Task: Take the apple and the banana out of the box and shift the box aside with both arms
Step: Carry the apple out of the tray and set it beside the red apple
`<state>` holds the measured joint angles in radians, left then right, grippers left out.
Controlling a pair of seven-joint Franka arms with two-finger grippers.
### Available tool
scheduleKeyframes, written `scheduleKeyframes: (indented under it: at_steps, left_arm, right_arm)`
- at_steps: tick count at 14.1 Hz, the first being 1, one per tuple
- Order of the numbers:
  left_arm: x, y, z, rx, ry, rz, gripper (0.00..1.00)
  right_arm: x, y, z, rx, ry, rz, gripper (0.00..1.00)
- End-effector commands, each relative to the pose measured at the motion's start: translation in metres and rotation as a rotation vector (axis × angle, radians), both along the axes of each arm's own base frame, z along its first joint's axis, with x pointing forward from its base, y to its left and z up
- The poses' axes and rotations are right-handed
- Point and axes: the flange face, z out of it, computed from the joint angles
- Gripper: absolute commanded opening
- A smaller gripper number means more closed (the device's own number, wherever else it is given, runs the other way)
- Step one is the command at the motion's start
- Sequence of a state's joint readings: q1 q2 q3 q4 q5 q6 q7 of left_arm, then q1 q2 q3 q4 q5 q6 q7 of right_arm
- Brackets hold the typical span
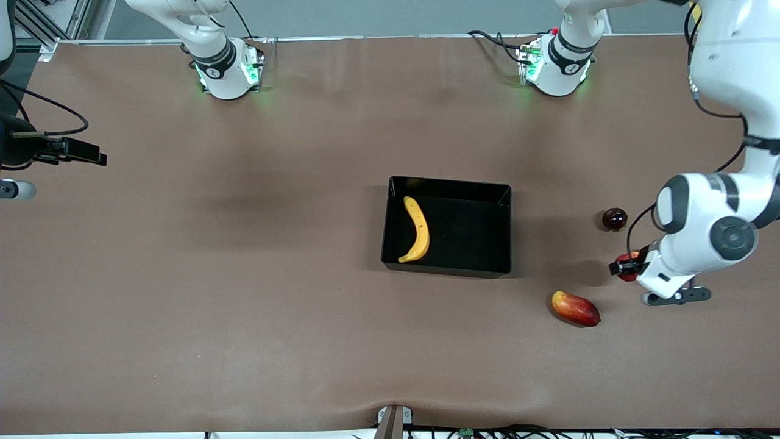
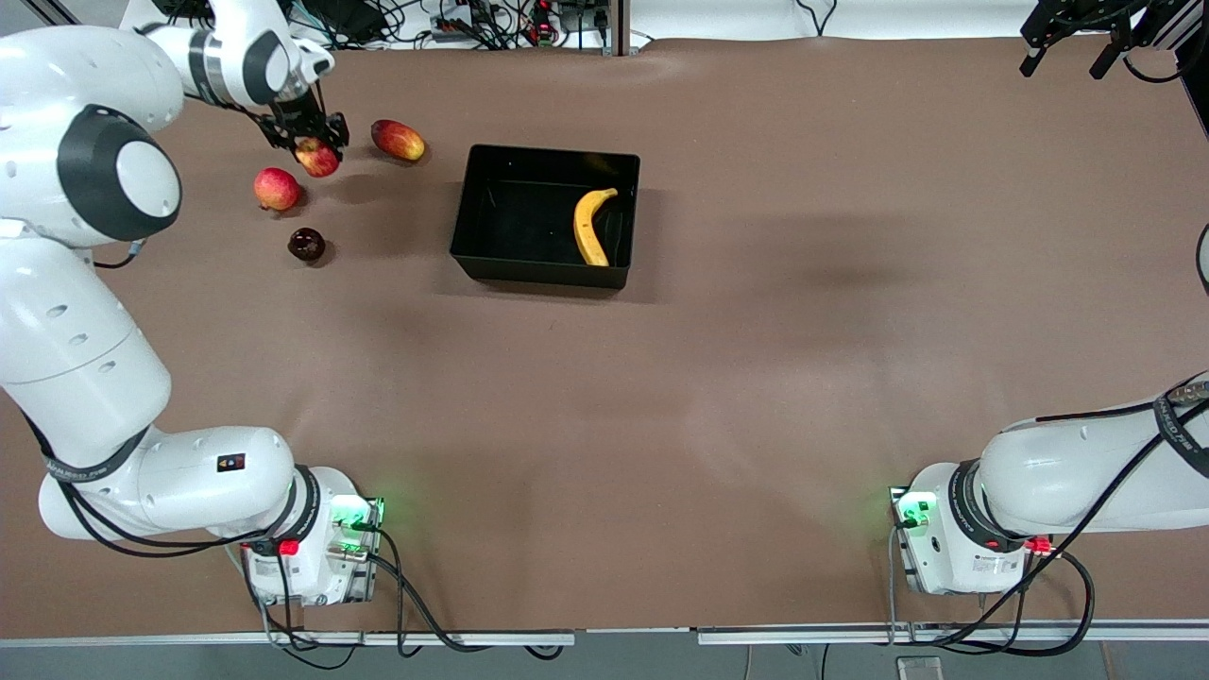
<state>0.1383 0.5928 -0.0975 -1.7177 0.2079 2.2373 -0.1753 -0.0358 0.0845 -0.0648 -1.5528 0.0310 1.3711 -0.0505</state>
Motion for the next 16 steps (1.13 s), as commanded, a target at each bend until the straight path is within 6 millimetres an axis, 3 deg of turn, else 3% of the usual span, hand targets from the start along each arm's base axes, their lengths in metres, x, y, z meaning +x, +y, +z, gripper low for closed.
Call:
scheduleKeyframes:
  at_steps: [1,2,3,4,5,6,11,12,13,16]
  left_arm:
    - [0.004,0.009,-0.024,0.018,-0.016,-0.027,0.00]
    - [0.004,0.009,-0.035,0.022,-0.007,-0.035,0.00]
    - [0.006,0.010,-0.037,0.038,-0.011,-0.049,0.06]
    - [0.007,0.012,-0.036,0.049,-0.017,-0.060,0.33]
    - [0.008,0.012,-0.032,0.050,-0.027,-0.045,0.76]
    - [0.012,0.015,-0.022,0.050,-0.045,-0.036,1.00]
    - [0.018,-0.007,0.092,0.075,-0.094,-0.052,1.00]
    - [0.015,-0.022,0.114,0.070,-0.099,-0.068,1.00]
    - [0.009,-0.050,0.138,0.059,-0.098,-0.082,1.00]
    - [-0.013,-0.126,0.168,0.036,-0.071,-0.049,1.00]
  right_arm:
    - [0.001,0.000,0.000,0.018,0.016,-0.019,1.00]
    - [0.001,0.003,-0.002,0.018,0.023,-0.016,1.00]
    - [0.002,0.006,-0.003,0.018,0.024,-0.009,1.00]
    - [0.001,0.006,-0.005,0.018,0.030,-0.009,1.00]
    - [0.002,0.006,-0.005,0.018,0.030,-0.011,1.00]
    - [0.002,0.006,-0.007,0.018,0.033,-0.011,1.00]
    - [0.004,0.005,-0.014,0.019,0.046,-0.013,1.00]
    - [0.004,0.006,-0.014,0.019,0.047,-0.011,1.00]
    - [0.004,0.007,-0.014,0.020,0.047,-0.011,1.00]
    - [0.004,0.008,-0.014,0.013,0.050,-0.035,1.00]
